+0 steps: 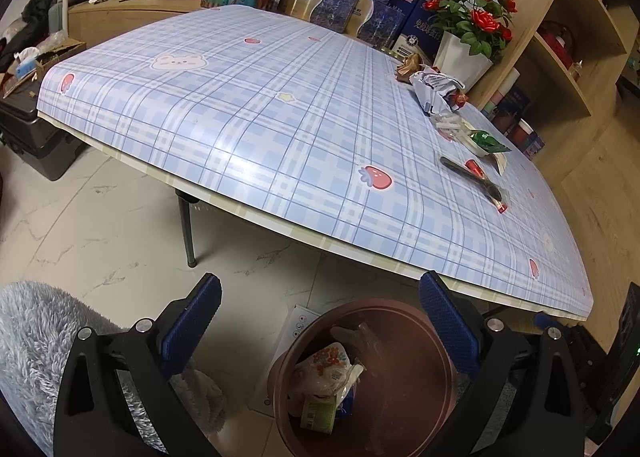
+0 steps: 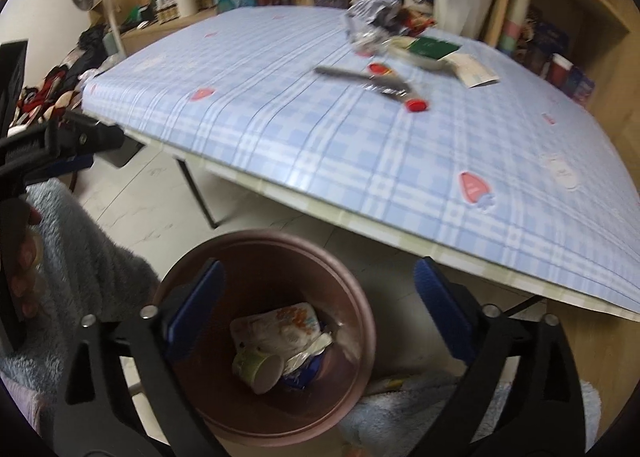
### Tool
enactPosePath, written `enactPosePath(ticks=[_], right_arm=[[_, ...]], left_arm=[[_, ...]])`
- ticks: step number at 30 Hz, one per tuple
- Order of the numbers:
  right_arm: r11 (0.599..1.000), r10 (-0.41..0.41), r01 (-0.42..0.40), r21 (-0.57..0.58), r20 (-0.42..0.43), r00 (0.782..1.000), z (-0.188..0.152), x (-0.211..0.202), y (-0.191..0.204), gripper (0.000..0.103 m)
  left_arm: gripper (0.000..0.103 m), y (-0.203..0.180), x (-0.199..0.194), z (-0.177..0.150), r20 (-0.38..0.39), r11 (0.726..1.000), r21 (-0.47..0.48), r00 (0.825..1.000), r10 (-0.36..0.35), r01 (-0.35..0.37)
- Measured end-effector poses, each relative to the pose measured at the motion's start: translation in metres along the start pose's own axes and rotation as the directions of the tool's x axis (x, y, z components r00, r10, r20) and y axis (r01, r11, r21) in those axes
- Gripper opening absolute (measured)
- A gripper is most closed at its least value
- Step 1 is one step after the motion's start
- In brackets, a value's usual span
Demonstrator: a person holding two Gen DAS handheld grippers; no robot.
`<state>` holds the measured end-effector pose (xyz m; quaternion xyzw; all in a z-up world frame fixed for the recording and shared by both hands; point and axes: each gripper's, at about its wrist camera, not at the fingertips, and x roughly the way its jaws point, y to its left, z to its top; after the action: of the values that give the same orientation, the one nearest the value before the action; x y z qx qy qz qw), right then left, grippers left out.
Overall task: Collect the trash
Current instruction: 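Move both tools back over the table toward the remaining trash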
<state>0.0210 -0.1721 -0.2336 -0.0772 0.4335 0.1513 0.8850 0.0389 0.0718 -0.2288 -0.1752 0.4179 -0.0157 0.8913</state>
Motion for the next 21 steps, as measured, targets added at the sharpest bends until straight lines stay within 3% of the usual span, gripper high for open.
enactPosePath(ticks=[7,21], right_arm=[[0.998,-0.034,0.030,0.050,0.084,0.996,0.006,-0.011,-0.013,0.097],[0.980,-0.017,-0.019,0.200,0.176,0.984,0.012,-0.025,-0.053,0.097]], left_arm=[[0.097,-0.005,-0.004,0.001,0.020,1.000,0.025,1.000,0.000,0.000],[0.097,-0.022,-0.009,0.002,0.035,0.994,0.113,0.999,0.000,-0.004]])
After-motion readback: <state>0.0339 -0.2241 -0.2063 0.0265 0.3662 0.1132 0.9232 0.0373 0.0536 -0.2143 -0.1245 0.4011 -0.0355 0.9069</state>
